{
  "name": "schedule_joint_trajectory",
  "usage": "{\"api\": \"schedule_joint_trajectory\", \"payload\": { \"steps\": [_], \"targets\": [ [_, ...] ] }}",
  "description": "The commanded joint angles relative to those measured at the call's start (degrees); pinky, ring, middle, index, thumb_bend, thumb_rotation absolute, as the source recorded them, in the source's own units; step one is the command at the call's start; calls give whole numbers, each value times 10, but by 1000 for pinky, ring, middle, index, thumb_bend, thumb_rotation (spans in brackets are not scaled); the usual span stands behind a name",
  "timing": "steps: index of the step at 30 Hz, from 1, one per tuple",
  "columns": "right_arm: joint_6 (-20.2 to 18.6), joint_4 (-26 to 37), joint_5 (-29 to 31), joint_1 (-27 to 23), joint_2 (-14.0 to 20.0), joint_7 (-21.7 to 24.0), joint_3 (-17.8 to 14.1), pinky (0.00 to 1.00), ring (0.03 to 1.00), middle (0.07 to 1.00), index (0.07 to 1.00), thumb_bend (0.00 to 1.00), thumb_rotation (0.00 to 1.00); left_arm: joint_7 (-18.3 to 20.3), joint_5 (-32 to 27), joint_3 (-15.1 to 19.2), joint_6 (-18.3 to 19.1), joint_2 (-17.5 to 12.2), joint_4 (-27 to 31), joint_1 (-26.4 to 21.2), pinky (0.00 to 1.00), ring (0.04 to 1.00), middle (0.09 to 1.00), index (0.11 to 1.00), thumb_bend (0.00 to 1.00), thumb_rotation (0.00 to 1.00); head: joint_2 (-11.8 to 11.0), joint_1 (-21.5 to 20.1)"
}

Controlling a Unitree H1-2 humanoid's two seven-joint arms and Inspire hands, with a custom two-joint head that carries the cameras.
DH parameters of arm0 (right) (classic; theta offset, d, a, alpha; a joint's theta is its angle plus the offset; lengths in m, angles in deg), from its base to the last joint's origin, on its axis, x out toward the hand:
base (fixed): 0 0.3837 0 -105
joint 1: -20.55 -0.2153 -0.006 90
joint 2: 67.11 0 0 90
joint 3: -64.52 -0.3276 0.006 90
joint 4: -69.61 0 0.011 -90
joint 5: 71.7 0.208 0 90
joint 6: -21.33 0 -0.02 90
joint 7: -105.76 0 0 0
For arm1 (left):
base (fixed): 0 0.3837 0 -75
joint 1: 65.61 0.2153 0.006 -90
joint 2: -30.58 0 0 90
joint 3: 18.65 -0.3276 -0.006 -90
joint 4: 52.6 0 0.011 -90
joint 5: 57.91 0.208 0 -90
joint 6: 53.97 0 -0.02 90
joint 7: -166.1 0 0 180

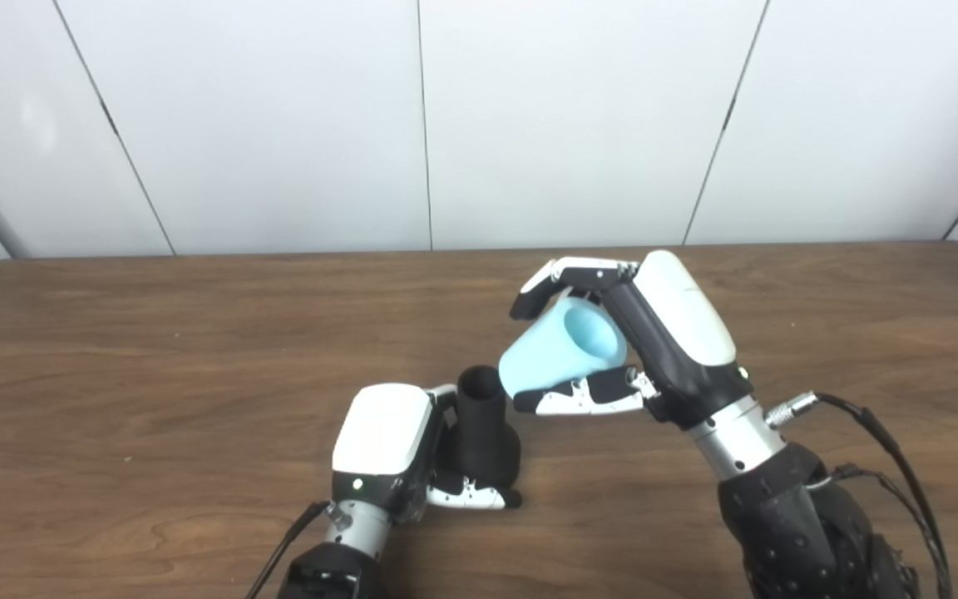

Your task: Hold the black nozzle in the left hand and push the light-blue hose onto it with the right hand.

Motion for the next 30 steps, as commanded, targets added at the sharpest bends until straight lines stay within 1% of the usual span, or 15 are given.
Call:
{"api": "schedule_joint_trajectory", "payload": {
  "steps": [1, 4, 5, 6, 8, 12, 14, 18, 22, 24, 25, 26, 30],
  "targets": [
    [39, 5, -3, -18, -8, -35, -3, 287, 393, 532, 525, 490, 0, 104, -32, -46, -4, -3, -46, 67, 394, 376, 452, 518, 498, 0, -1, 0],
    [45, -5, -4, -17, -12, -45, -1, 298, 388, 517, 528, 492, 0, 105, -31, -46, -4, -3, -47, 66, 412, 390, 470, 513, 499, 0, -1, -1],
    [48, -9, -5, -17, -14, -49, 0, 298, 387, 515, 530, 492, 0, 104, -32, -46, -5, -3, -48, 67, 414, 388, 465, 497, 500, 0, -2, -1],
    [50, -13, -6, -17, -15, -52, 0, 300, 387, 514, 528, 492, 0, 103, -33, -46, -6, -3, -48, 67, 410, 401, 467, 502, 501, 0, -2, -2],
    [52, -18, -11, -17, -19, -57, 0, 297, 390, 516, 527, 492, 0, 100, -34, -46, -8, -3, -50, 68, 383, 387, 456, 512, 500, 0, -2, -2],
    [59, -29, -15, -16, -26, -68, 0, 295, 391, 516, 529, 492, 0, 103, -33, -49, -8, -4, -52, 67, 390, 388, 453, 514, 500, 0, -2, -1],
    [63, -33, -15, -16, -27, -73, 2, 296, 391, 518, 527, 492, 0, 104, -30, -50, -9, -5, -52, 66, 377, 392, 450, 513, 500, 0, -2, -1],
    [62, -34, -19, -16, -28, -72, 7, 297, 394, 522, 525, 492, 0, 100, -32, -50, -10, -3, -54, 66, 367, 383, 445, 518, 499, 0, -2, -2],
    [61, -38, -18, -17, -28, -71, 10, 299, 396, 524, 527, 492, 0, 101, -29, -52, -9, -3, -51, 66, 377, 384, 446, 519, 498, 0, -2, -1],
    [61, -41, -18, -17, -29, -71, 10, 300, 395, 525, 526, 492, 0, 102, -27, -52, -6, -2, -53, 66, 395, 383, 455, 517, 499, 0, -2, 0],
    [61, -43, -18, -17, -29, -72, 11, 301, 396, 525, 524, 492, 0, 103, -27, -52, -6, -2, -54, 66, 407, 368, 448, 502, 498, 0, -2, 0],
    [62, -45, -17, -18, -30, -73, 11, 300, 397, 526, 522, 492, 0, 105, -27, -53, -6, -3, -54, 66, 410, 371, 451, 512, 497, 0, -2, 0],
    [58, -51, -11, -19, -35, -71, 11, 269, 402, 543, 523, 488, 0, 106, -28, -53, -7, -4, -53, 65, 386, 374, 442, 525, 496, 0, -2, 0]
  ]
}}
